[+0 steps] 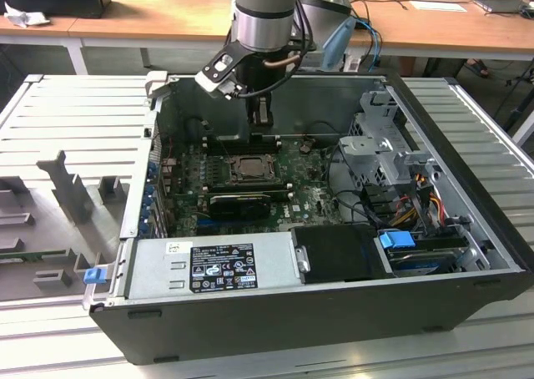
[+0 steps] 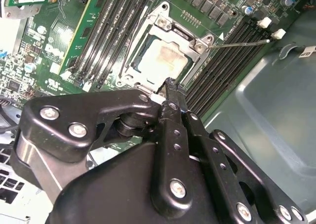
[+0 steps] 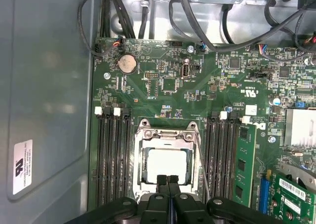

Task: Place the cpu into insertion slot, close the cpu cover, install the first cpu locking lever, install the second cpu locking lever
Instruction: 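Install the first cpu locking lever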

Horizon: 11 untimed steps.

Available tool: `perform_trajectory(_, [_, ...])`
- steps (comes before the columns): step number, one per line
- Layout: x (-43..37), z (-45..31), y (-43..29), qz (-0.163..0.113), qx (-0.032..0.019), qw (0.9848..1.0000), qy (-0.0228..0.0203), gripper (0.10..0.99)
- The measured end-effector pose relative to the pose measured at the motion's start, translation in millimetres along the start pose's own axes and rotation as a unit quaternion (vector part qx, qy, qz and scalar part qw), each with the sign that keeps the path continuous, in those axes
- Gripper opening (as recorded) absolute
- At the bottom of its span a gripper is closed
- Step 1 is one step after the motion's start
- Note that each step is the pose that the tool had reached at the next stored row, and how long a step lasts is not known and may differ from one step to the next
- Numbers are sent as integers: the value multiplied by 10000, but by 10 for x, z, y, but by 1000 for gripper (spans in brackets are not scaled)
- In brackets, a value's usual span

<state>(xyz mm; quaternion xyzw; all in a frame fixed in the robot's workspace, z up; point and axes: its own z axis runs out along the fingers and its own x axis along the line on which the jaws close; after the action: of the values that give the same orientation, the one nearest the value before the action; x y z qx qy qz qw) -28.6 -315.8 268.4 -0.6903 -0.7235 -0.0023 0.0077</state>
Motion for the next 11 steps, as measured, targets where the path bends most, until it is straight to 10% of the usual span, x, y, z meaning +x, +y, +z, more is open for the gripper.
perform_trajectory(11, [1, -55, 0, -700, 10, 9975, -5, 106])
